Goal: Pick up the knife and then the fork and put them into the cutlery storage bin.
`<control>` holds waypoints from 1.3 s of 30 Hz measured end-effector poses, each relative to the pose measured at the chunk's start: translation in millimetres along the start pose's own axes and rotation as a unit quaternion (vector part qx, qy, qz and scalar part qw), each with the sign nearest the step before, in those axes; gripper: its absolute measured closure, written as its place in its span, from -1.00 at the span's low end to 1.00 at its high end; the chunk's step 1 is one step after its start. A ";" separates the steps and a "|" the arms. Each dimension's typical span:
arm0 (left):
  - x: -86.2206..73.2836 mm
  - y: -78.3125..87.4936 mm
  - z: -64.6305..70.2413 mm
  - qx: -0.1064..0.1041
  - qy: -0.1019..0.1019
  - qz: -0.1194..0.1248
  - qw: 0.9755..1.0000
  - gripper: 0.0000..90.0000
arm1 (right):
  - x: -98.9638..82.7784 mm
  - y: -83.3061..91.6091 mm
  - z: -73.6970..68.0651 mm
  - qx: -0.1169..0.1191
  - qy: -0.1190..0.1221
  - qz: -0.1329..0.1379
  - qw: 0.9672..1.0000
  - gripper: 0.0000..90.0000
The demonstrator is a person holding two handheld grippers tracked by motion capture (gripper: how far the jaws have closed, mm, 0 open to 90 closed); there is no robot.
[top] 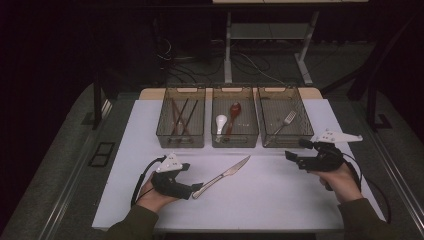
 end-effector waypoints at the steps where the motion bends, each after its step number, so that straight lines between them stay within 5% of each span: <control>1: 0.1 0.2 0.5 -0.002 0.001 0.002 1.000 -0.57 | -3.2 -0.3 -3.2 0.001 0.004 -0.002 1.000 -0.52; 7: 1.3 1.1 2.8 -0.010 -0.002 -0.002 1.000 -0.33 | -27.5 -2.8 -26.8 0.008 0.016 -0.015 1.000 -0.58; 14: 16.3 -9.7 8.0 -0.008 -0.009 -0.039 0.999 0.03 | -46.5 -1.6 -46.5 0.016 0.028 -0.029 0.999 -0.59; 18: 24.4 -24.5 14.0 -0.007 -0.016 -0.082 0.996 0.23 | -48.4 0.9 -51.3 0.019 0.029 -0.029 0.999 -0.59; 23: 33.6 -45.4 20.1 0.003 -0.028 -0.145 0.989 0.37 | -48.2 0.6 -50.5 0.015 0.030 -0.029 0.999 -0.59; 30: 38.2 -63.5 27.5 0.014 -0.046 -0.166 0.985 0.47 | -47.5 1.2 -50.0 0.012 0.032 -0.029 0.999 -0.59; 39: 31.9 -72.2 26.7 0.024 -0.046 -0.176 0.983 0.57 | -46.8 1.2 -49.7 0.009 0.035 -0.026 0.999 -0.59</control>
Point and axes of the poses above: each handheld gripper's, and its own axes: y roughly backward along the jaws, x roughly out of its top, z roughly to its right, the point moved 4 cm from there along -y, roughly forward along the jaws, and after that the axes turned 11 degrees about y, right-handed, at the moved point
